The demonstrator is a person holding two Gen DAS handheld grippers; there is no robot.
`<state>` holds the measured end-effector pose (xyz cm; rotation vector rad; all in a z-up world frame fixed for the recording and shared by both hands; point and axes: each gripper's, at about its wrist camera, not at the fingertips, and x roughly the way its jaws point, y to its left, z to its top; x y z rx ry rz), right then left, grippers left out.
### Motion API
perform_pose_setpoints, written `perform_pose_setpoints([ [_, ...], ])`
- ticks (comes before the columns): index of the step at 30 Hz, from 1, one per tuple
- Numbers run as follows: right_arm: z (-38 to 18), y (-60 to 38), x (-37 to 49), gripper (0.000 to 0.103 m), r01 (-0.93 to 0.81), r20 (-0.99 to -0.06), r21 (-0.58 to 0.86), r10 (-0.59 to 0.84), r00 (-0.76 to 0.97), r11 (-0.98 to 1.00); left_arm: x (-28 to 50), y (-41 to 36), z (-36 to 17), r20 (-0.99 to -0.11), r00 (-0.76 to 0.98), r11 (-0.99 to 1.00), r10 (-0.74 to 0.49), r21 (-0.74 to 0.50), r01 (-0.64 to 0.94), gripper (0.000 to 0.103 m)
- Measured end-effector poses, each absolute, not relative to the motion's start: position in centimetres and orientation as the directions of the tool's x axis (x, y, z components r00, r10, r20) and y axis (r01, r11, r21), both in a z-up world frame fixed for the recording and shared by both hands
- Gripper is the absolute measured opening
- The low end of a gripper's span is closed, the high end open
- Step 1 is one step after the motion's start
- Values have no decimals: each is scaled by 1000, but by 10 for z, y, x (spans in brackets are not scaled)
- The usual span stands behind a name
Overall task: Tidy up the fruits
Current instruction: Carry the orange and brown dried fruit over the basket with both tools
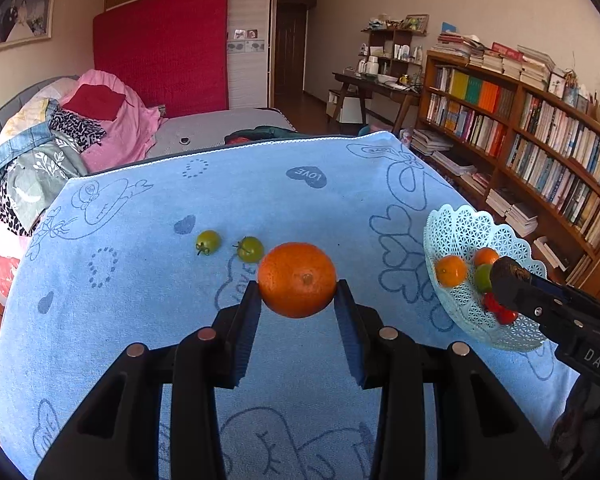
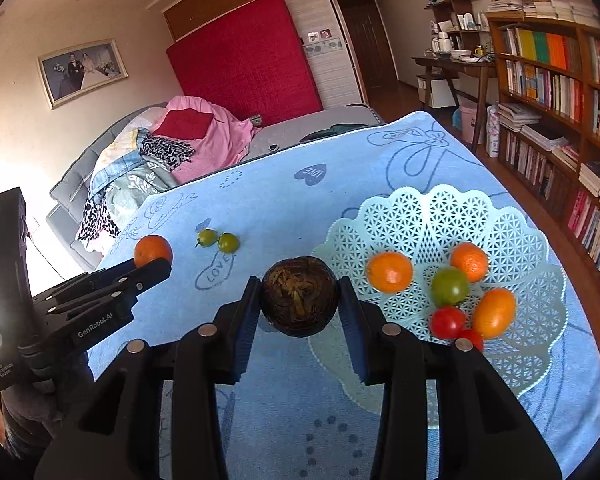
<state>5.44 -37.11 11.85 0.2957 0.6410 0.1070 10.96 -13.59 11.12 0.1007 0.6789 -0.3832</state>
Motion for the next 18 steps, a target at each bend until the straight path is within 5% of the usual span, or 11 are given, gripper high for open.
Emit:
perform_pose_setpoints([
  [18, 104, -429, 23, 40, 131, -605, 296, 80, 792, 946, 89, -209, 111, -635, 645, 850, -426, -38, 525, 39],
])
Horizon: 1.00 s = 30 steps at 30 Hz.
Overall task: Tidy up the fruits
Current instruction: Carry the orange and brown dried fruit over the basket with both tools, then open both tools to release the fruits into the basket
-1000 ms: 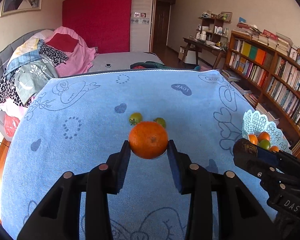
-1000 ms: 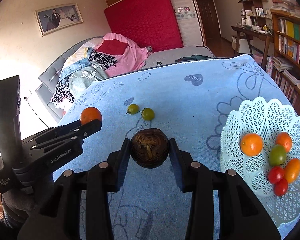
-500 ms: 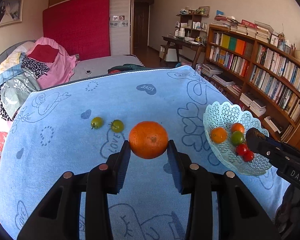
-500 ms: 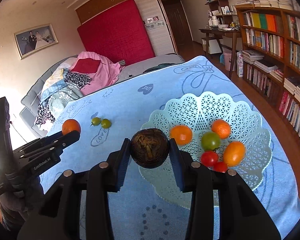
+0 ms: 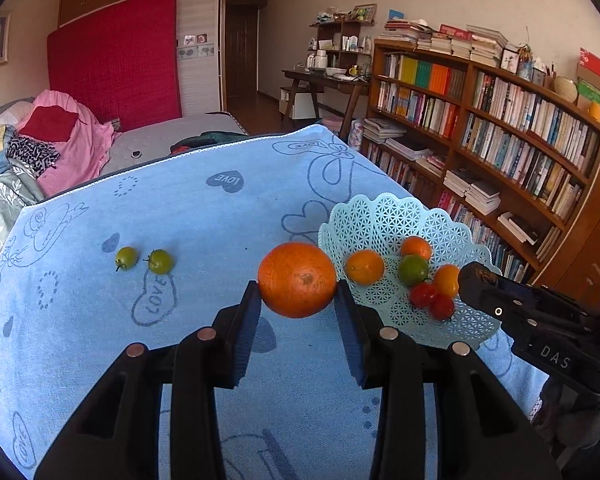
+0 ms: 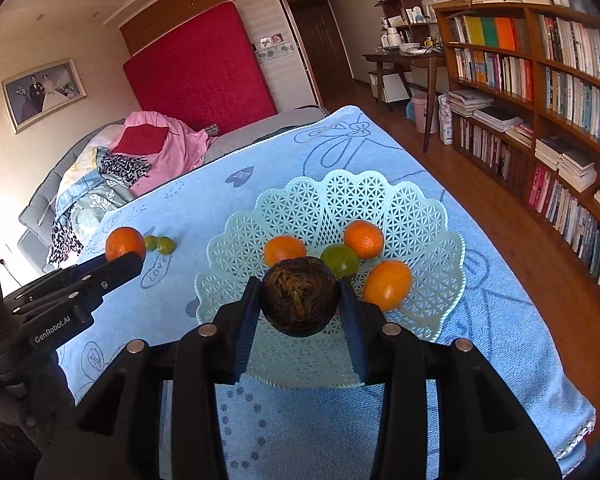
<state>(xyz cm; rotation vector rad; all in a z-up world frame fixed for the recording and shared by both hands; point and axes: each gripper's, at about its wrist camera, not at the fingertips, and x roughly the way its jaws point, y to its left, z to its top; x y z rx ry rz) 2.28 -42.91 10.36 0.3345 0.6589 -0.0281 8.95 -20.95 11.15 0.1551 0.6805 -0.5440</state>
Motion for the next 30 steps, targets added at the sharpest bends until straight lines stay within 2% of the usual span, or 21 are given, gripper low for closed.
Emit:
perform_pose_setpoints([
  [19, 90, -442, 20, 40, 156, -622, 301, 70, 780, 941, 81, -252, 99, -659, 579, 790, -481, -38, 612, 39],
  [21, 90, -442, 20, 40, 156, -623, 302, 71, 779, 940, 82, -251, 98, -659, 579, 792, -480, -42, 609, 41],
  [23, 90, -442, 22, 40, 156, -624, 303, 72, 778, 940, 82, -249, 100, -651, 590, 800, -478, -43, 599, 54],
  [29, 89, -441, 21, 41, 149, -623, 306, 80, 778, 940, 87, -242, 101, -649, 606, 821, -460, -49, 569, 56],
  [30, 90, -441, 21, 46, 148, -621, 306, 79, 780, 940, 88, -240, 101, -650, 608, 825, -456, -52, 563, 56],
])
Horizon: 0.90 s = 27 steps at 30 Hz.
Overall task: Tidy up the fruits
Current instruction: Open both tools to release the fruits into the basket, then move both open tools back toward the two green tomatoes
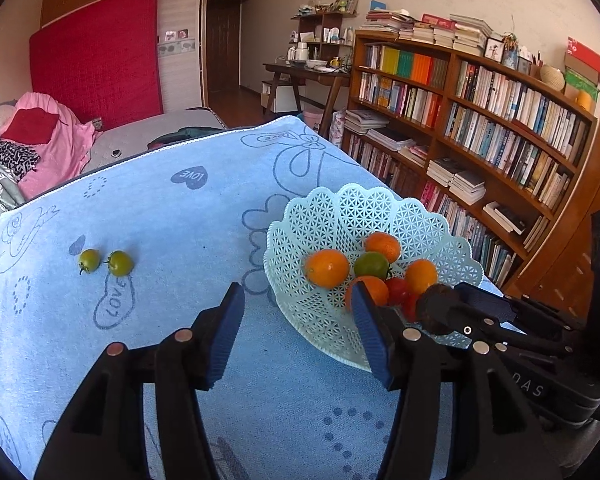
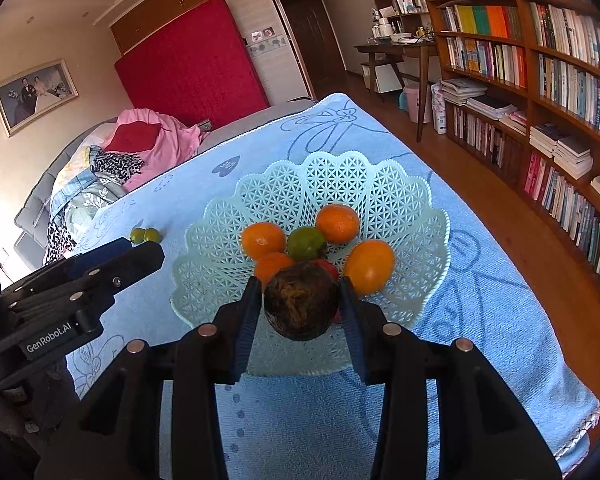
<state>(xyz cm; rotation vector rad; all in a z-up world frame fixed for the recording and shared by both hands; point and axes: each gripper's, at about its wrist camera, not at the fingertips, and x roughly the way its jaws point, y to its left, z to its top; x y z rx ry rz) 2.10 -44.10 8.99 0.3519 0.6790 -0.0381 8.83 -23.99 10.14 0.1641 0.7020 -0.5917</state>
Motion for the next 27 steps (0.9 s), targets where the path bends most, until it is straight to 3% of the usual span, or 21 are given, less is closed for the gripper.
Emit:
perform_pose_setpoints([
  [2, 92, -441, 20, 54, 149, -613, 307, 76, 786, 940, 89, -237, 102, -650, 612, 831, -451, -54, 554, 59],
  [4, 93, -440, 19, 56, 153, -608, 300, 65, 791, 941, 89, -234, 102, -648, 618, 835, -446, -52, 548, 63],
  [7, 95, -439, 18, 58, 157, -602, 302, 60, 796, 940, 90, -229, 103, -641, 633, 847, -433, -48, 530, 76],
  [11, 96, -437, 16, 82, 159, -588, 310, 58, 807, 938, 92, -223, 103, -643, 651, 864, -404, -34, 503, 83],
  [15, 97, -434, 15, 94, 153, -569, 314, 56, 821, 937, 94, -212, 102, -645, 659, 877, -386, -36, 479, 83],
  [23, 109, -414, 14, 100, 85, -483, 277, 62, 874, 957, 97, -191, 105, -628, 703, 906, -335, -9, 423, 87],
  [27, 110, -400, 20, 100, 55, -489, 254, 79, 869, 966, 99, -179, 107, -619, 721, 918, -312, 0, 397, 87],
])
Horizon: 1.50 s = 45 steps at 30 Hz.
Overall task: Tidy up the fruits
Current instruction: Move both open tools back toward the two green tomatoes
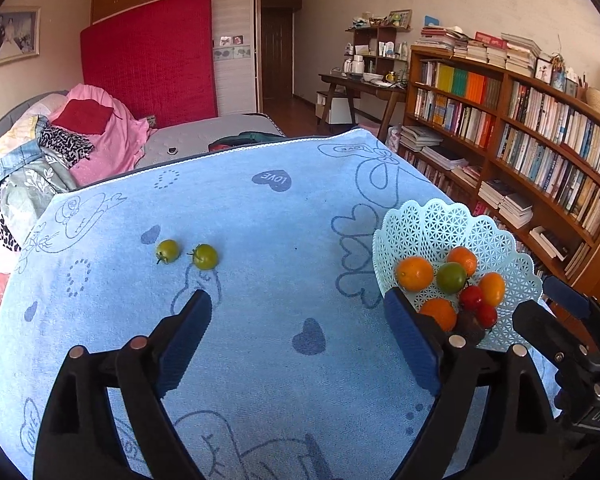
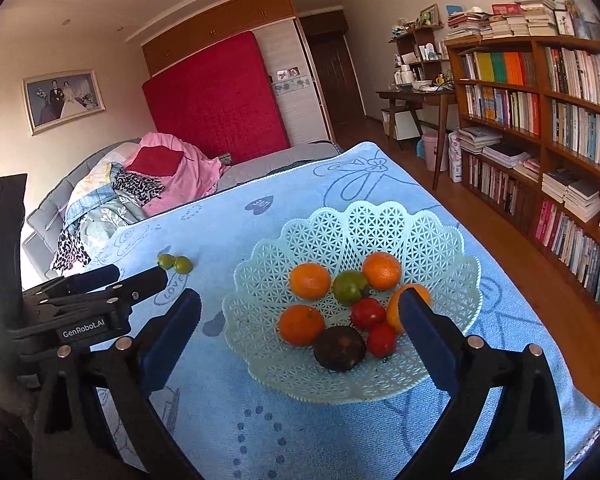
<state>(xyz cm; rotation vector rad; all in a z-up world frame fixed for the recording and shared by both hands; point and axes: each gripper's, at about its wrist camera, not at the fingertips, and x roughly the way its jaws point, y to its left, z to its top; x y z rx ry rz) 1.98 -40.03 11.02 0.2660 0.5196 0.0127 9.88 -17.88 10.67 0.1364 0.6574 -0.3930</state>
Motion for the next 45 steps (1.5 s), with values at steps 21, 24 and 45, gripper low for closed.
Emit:
perform_pose_setpoints([
  [21, 128, -339, 57, 100, 38, -467, 129, 27, 884, 991, 120, -89, 103, -602, 789, 981, -121, 48, 187, 88],
  [24, 129, -329, 65, 100, 32, -468, 139, 37, 883, 990, 123, -80, 101, -598, 796, 984, -91, 68, 164, 88],
  [45, 70, -229, 196, 100, -205, -694, 86, 206, 690, 975, 160, -26, 80, -628, 779, 993, 13, 97, 62, 88],
])
